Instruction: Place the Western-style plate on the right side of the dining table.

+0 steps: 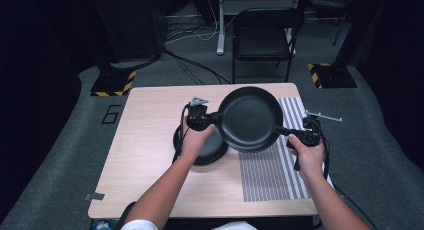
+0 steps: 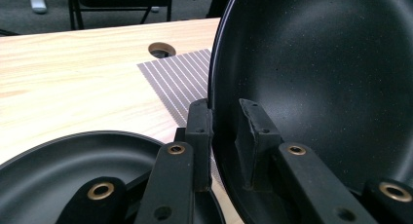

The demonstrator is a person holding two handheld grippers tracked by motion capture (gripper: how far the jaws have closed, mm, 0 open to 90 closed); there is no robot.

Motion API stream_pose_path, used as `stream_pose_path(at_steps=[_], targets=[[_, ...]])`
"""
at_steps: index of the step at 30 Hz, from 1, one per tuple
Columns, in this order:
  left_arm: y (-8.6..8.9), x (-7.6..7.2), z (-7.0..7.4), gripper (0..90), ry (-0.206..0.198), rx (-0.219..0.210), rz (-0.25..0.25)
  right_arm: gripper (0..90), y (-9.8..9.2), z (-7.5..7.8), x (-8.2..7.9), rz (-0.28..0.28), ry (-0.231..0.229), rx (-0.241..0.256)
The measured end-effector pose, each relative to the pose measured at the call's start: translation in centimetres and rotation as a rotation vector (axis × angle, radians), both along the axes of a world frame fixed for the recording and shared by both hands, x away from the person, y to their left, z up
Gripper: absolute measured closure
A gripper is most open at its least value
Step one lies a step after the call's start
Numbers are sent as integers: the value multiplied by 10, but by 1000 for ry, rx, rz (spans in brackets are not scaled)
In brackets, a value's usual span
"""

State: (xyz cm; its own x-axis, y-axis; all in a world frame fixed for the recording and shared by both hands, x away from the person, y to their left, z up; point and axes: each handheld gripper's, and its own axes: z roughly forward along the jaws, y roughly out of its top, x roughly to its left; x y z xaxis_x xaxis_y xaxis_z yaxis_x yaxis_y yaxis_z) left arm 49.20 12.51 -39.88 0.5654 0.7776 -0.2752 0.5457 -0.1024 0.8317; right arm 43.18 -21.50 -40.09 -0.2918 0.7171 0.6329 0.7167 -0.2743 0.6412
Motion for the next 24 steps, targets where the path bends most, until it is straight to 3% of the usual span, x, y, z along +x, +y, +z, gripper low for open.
stream_pose_path(at_steps=[16,24], targets=[[-17,-1,-8,760,11,-1,-32,820,-14,-4,-10,-18,0,-28],[-23,-1,-9,761,7,-2,-49,815,-20,-1,-15,-13,-22,-55]])
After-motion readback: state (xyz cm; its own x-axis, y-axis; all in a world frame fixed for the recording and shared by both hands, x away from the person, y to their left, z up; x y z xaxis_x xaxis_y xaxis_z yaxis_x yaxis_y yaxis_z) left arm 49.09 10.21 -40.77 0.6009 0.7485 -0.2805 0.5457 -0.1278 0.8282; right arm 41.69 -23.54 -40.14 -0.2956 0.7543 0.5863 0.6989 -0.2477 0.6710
